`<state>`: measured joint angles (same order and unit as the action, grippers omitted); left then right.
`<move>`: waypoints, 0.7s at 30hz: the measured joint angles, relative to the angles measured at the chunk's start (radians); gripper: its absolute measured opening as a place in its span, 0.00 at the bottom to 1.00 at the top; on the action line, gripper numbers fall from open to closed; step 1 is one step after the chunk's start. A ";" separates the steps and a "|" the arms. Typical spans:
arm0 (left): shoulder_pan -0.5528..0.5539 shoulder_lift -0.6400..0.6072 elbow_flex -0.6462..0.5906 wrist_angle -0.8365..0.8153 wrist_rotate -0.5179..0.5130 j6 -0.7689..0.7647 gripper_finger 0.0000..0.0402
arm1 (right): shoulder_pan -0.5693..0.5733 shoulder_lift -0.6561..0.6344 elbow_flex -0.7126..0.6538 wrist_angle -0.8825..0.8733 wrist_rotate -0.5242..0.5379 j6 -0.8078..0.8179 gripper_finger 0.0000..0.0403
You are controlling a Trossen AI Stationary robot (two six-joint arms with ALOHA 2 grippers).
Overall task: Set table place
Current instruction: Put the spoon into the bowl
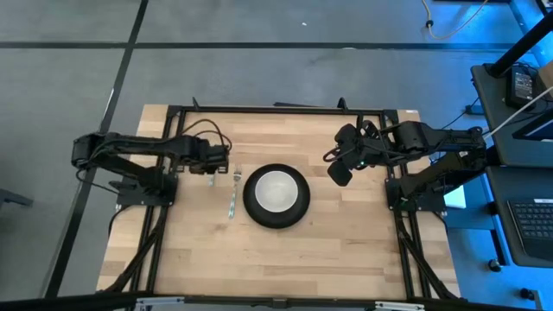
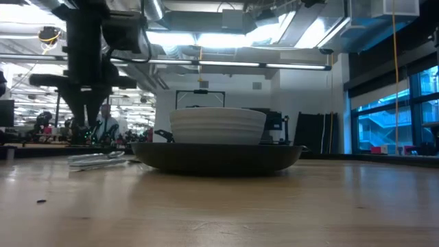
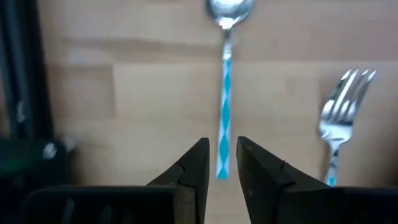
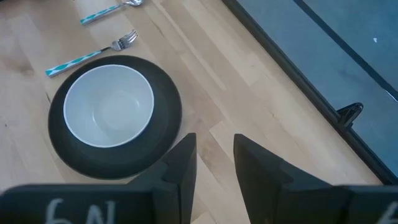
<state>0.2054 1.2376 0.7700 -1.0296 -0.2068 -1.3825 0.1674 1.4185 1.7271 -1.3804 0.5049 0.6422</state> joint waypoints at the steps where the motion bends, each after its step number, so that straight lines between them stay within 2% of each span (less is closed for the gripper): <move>1: 0.015 0.006 0.000 0.020 -0.003 0.029 0.19 | 0.000 0.000 0.000 0.000 0.000 0.000 0.27; 6: 0.096 0.059 0.000 0.059 -0.008 0.141 0.19 | 0.000 0.000 0.000 0.001 0.000 0.004 0.27; 11: 0.153 0.122 0.000 0.084 0.036 0.223 0.19 | 0.000 0.000 0.000 0.002 0.000 0.005 0.27; 17: 0.155 0.186 0.000 0.186 0.041 0.247 0.19 | 0.000 0.000 0.000 0.003 0.000 0.007 0.27; 21: 0.155 0.244 0.000 0.172 0.042 0.259 0.19 | 0.000 0.000 0.000 0.005 0.000 0.007 0.27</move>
<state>0.3607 1.4820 0.7696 -0.8576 -0.1651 -1.1235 0.1676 1.4185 1.7271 -1.3755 0.5049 0.6491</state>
